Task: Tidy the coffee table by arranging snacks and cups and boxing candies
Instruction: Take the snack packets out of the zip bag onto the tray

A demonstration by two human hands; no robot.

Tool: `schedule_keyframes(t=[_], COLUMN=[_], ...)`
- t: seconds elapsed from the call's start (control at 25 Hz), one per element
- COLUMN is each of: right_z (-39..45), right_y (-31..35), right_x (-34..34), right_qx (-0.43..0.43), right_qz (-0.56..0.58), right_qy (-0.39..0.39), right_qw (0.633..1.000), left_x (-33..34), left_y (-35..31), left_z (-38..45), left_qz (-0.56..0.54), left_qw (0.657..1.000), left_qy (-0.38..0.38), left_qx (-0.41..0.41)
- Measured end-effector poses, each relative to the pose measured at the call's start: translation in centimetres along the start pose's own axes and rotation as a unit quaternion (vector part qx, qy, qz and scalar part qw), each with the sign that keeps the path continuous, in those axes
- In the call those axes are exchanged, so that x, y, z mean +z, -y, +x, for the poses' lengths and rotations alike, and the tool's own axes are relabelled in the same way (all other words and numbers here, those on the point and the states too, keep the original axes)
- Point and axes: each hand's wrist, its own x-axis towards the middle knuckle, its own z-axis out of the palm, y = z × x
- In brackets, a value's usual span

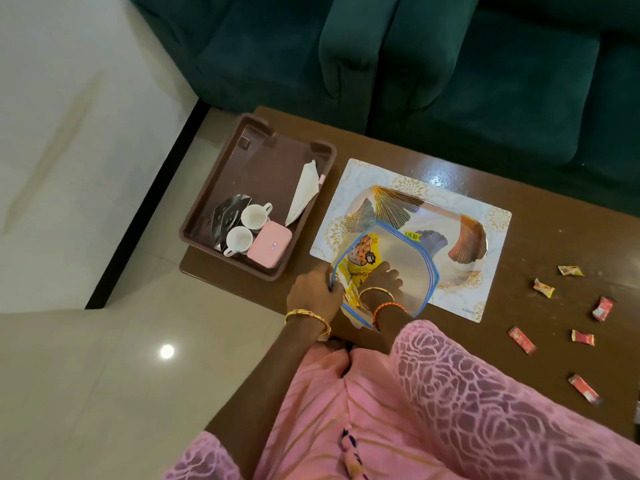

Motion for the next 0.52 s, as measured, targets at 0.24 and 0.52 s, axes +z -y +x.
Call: schedule_keyframes(t=[0.24,0.52], right_z=[0.3,-5.5], right_y=[0.3,-0.1], right_x=[-0.4,-6.8], right_qx=[-0.009,-0.223], right_qz=[0.055,0.203], right_qy=[0.006,-0.101], right_qw=[0.998,0.948], left_x=[-0.3,-0.6], left_y=[1.1,0.5], left_z=[0.4,1.6], left_qz=[-0.036,-0.077], left_qw=[0.999,0.996], left_qy=[0.002,0.026], left_qx=[0.008,0.039])
